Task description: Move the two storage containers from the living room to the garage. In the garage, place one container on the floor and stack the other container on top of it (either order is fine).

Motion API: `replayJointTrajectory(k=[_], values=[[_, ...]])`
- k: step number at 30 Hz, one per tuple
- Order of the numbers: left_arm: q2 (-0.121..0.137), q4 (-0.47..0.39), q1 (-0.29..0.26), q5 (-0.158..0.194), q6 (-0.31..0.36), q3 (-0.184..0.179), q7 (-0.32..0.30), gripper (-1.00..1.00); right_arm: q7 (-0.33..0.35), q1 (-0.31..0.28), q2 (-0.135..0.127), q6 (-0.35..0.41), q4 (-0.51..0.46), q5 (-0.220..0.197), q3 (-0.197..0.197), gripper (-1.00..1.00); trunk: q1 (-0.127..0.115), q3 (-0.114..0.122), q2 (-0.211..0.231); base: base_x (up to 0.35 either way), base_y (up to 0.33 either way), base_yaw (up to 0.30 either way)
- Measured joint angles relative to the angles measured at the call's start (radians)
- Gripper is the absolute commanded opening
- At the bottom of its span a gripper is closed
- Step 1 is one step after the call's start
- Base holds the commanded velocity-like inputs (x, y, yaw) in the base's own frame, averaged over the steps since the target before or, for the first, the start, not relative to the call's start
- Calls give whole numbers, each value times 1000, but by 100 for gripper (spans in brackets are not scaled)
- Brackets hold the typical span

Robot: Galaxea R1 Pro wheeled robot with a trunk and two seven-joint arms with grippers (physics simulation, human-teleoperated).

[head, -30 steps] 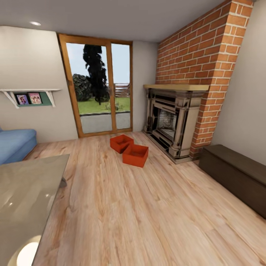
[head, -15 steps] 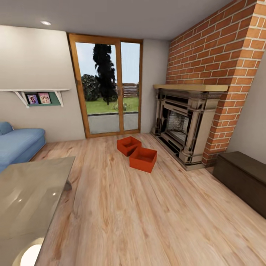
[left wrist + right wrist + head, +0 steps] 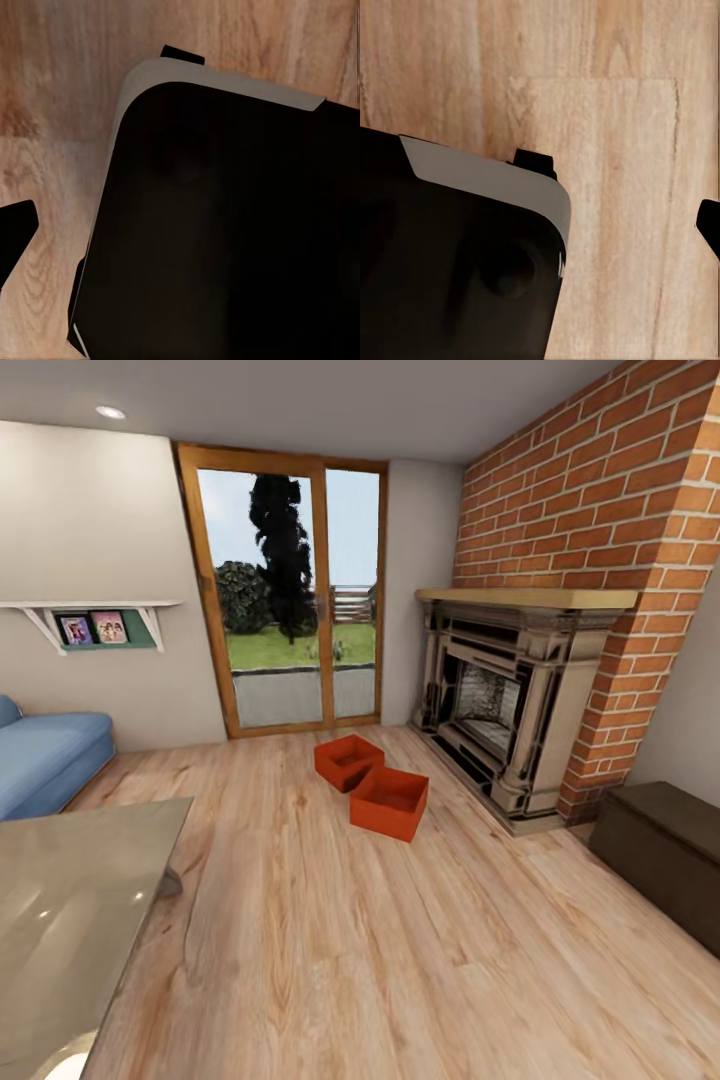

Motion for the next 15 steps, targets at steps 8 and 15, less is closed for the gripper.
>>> replayJointTrajectory(k=[8,15], values=[[0,0,0,0,0,0,0,100,0,0,-1,0,0,1,0,100,0,0,0,324,0,0],[0,0,0,0,0,0,0,100,0,0,-1,0,0,1,0,100,0,0,0,324,0,0]])
